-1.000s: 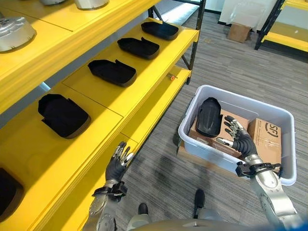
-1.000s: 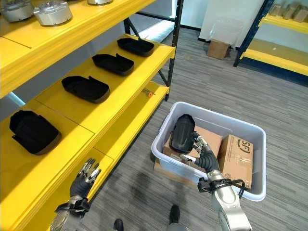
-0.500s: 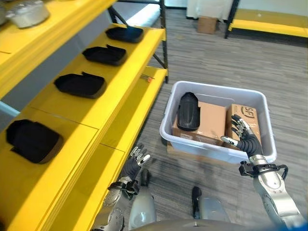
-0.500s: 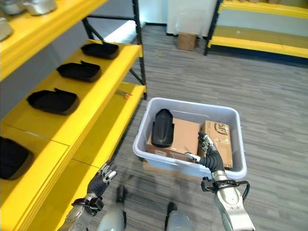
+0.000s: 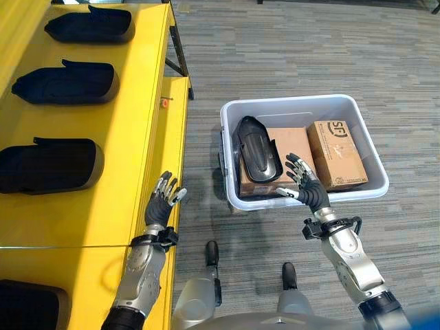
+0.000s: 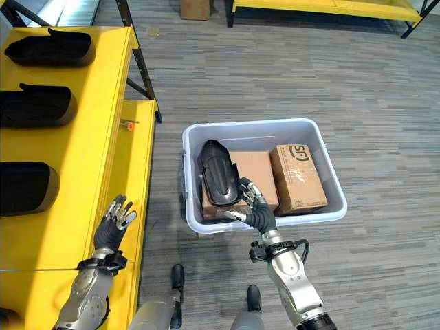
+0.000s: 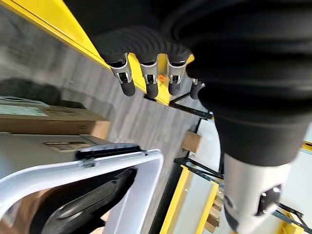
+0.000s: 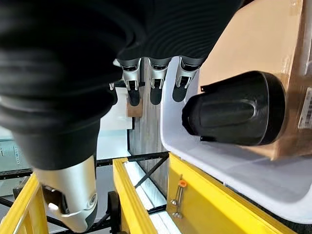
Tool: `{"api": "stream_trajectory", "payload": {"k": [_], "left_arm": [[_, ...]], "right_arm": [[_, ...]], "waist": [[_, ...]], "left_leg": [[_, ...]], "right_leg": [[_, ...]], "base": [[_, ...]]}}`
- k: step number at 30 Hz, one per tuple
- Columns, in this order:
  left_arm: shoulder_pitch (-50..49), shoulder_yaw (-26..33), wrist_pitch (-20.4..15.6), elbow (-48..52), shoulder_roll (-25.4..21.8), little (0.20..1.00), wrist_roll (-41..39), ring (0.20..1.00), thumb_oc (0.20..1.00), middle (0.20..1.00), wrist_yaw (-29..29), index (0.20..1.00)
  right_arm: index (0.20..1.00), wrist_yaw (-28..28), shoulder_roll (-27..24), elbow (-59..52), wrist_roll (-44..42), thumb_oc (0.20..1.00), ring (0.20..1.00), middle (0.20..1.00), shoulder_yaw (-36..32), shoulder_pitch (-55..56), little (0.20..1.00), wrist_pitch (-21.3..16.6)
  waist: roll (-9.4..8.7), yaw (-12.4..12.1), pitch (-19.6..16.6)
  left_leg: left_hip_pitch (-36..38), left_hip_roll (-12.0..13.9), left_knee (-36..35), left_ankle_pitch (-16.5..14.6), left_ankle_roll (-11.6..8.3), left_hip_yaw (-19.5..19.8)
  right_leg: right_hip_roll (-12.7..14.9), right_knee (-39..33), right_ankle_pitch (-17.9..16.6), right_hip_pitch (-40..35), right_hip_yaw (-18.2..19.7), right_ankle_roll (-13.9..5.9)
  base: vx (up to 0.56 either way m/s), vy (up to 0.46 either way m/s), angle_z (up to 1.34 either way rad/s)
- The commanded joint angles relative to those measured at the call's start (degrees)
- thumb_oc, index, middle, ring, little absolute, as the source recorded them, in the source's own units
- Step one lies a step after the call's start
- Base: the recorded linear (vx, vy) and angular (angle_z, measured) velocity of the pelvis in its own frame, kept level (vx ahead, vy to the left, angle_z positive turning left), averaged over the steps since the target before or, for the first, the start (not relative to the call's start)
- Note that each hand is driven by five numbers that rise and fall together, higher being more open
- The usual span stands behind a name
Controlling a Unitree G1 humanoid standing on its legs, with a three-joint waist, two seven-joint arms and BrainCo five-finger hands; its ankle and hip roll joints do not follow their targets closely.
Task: Move parts from the plastic box to the shelf.
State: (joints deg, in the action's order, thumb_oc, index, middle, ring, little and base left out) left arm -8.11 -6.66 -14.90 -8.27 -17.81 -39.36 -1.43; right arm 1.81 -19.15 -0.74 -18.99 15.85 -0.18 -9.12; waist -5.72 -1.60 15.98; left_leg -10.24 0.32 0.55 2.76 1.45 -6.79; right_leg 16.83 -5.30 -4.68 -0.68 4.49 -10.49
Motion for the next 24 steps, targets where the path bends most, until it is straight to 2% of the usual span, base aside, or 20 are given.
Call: {"api": "stream_trajectory", "payload": {"k": [1,5,7,8,9,10,12,13,14,15,16,17,18,22,24], "left_arm": [[1.6,0.1,-2.8,2.8,0.8,1.000,0.3,1.000,1.000,1.000,0.2,1.000],[3.0,-1.1,-2.7,3.0,0.4,1.000,0.4,1.000,1.000,1.000,0.3,1.000],[3.3,-1.5,-2.7,3.6,-0.3,1.000,1.4,1.000,1.000,1.000,0.2,1.000],[4.2,-2.1,-2.7,3.4,-0.8,1.000,2.5,1.000,1.000,1.000,-0.4,1.000],[4.3,-2.1,-2.7,3.3,-0.8,1.000,2.5,1.000,1.000,1.000,-0.4,1.000],[7.0,-2.9,-3.6,3.4,-2.0,1.000,2.6,1.000,1.000,1.000,-1.8,1.000],[9.3,-2.9,-4.4,3.4,-2.3,1.000,2.7,1.000,1.000,1.000,-3.1,1.000],[10.1,-3.4,-4.9,3.0,-2.0,1.000,3.1,1.000,1.000,1.000,-4.1,1.000],[11.5,-4.9,-4.9,2.7,-1.4,1.000,3.1,1.000,1.000,1.000,-3.8,1.000],[11.6,-5.0,-4.9,2.6,-1.4,1.000,3.1,1.000,1.000,1.000,-3.8,1.000],[13.2,-6.0,-5.1,2.7,-0.8,1.000,2.9,1.000,1.000,1.000,-4.1,1.000],[14.4,-6.1,-5.1,3.0,0.1,1.000,3.5,1.000,1.000,1.000,-4.7,1.000],[14.5,-6.2,-5.1,3.0,0.1,1.000,3.5,1.000,1.000,1.000,-4.8,1.000],[20.5,-9.2,-6.1,3.2,1.0,1.000,4.8,1.000,1.000,1.000,-6.5,1.000],[21.6,-9.6,-6.3,3.0,1.5,1.000,4.8,1.000,1.000,1.000,-7.1,1.000]], "right_arm": [[1.000,-0.1,-2.2,-1.7,-1.4,1.000,1.000,1.000,-2.8,-2.3,1.000,-2.4],[1.000,0.5,-2.5,-1.9,-1.1,1.000,1.000,1.000,-2.7,-3.3,1.000,-2.6],[1.000,0.7,-2.1,-2.1,-1.4,1.000,1.000,1.000,-2.6,-3.0,1.000,-2.8],[1.000,0.9,-1.7,-1.9,-1.7,1.000,1.000,1.000,-1.9,-3.6,1.000,-2.9],[1.000,0.9,-1.7,-1.9,-1.7,1.000,1.000,1.000,-1.9,-3.7,1.000,-2.9],[1.000,1.7,-1.2,-1.8,-1.4,1.000,1.000,1.000,0.5,-6.9,1.000,-3.0],[1.000,2.6,-1.0,-1.3,-1.3,1.000,1.000,1.000,1.2,-9.9,1.000,-3.2],[1.000,2.8,-1.4,-1.6,-0.4,1.000,1.000,1.000,1.0,-10.0,1.000,-3.4],[1.000,3.6,-1.9,-2.2,1.0,1.000,1.000,1.000,0.1,-8.9,1.000,-3.3],[1.000,3.6,-1.9,-2.1,1.0,1.000,1.000,1.000,0.1,-9.0,1.000,-3.4],[1.000,4.0,-2.3,-2.3,0.6,1.000,1.000,1.000,0.0,-9.1,1.000,-3.6],[1.000,4.8,-2.9,-2.4,1.2,1.000,1.000,1.000,-1.6,-8.3,1.000,-3.9],[1.000,4.8,-3.0,-2.4,1.2,1.000,1.000,1.000,-1.6,-8.2,1.000,-3.9],[1.000,8.1,-3.0,-2.1,1.2,1.000,1.000,1.000,-3.7,-8.2,1.000,-5.7],[1.000,8.6,-2.6,-2.2,1.1,1.000,1.000,1.000,-3.8,-8.3,1.000,-6.0]], "waist": [[1.56,0.1,-3.6],[1.96,-0.1,-3.4],[2.40,-0.2,-3.2],[2.96,0.4,-1.8],[2.93,0.2,-1.8],[4.34,1.2,1.5],[3.54,1.7,2.8],[2.78,2.1,3.4],[1.99,2.5,4.7],[2.02,2.5,4.8],[1.78,2.9,5.0],[1.88,3.6,5.0],[1.96,3.7,5.0],[2.62,5.6,5.8],[2.77,5.8,5.9]], "left_leg": [[-2.7,7.2,2.8,3.4,-5.07,4.3],[-5.6,6.0,7.2,1.3,-4.90,5.9],[-5.6,5.3,7.8,0.3,-4.04,6.9],[-4.6,4.5,7.1,-0.4,-2.57,7.1],[-4.7,4.5,7.0,-0.4,-2.56,6.9],[-1.9,5.7,4.3,-0.8,-2.66,5.3],[-0.7,7.1,4.1,-2.2,-4.30,4.3],[-0.2,8.1,4.6,-3.1,-4.99,3.9],[-0.3,9.0,6.2,-3.0,-5.90,4.7],[-0.2,9.0,6.2,-3.0,-5.92,4.7],[0.0,9.8,5.5,-2.4,-6.39,5.0],[0.1,11.0,4.1,-1.1,-7.15,4.9],[0.1,11.0,4.0,-1.0,-7.18,5.0],[0.1,14.0,-0.9,2.4,-8.55,3.8],[0.3,14.4,-1.9,2.9,-8.73,3.3]], "right_leg": [[0.8,2.8,-1.5,0.8,0.8,-1.59],[2.0,3.5,-2.3,-0.8,-1.5,-1.87],[2.2,8.5,-1.5,0.0,-1.7,-1.74],[1.6,16.1,-5.4,4.7,0.1,-2.02],[1.5,16.3,-5.3,5.0,0.3,-2.03],[2.3,17.7,-7.7,12.3,-1.3,-1.35],[4.6,8.2,-9.3,15.1,-5.4,-1.44],[4.6,7.0,-8.8,15.1,-5.8,-1.80],[4.3,9.3,-7.9,14.0,-5.1,-1.96],[4.3,9.4,-7.8,14.0,-5.1,-1.95],[3.4,10.1,-7.0,14.4,-6.0,-1.58],[3.2,10.2,-6.6,14.5,-8.5,-1.65],[3.1,10.2,-6.6,14.4,-8.6,-1.62],[0.7,10.3,-5.5,16.9,-8.7,-1.23],[0.3,10.3,-5.5,17.5,-8.3,-1.18]], "base": [[0.03,-0.039,0.12],[0.07,-0.002,0.14],[0.06,0.093,0.42],[-0.02,0.102,0.29],[-0.04,0.116,0.22],[0.02,-0.017,-0.04],[0.11,-0.182,-0.44],[0.17,-0.336,-0.44],[0.11,-0.240,-0.11],[0.07,-0.202,0.22],[0.06,-0.187,0.62],[0.06,-0.188,0.66],[0.06,-0.210,0.44],[0.03,-0.142,-0.03],[0.02,-0.069,-0.13]]}}
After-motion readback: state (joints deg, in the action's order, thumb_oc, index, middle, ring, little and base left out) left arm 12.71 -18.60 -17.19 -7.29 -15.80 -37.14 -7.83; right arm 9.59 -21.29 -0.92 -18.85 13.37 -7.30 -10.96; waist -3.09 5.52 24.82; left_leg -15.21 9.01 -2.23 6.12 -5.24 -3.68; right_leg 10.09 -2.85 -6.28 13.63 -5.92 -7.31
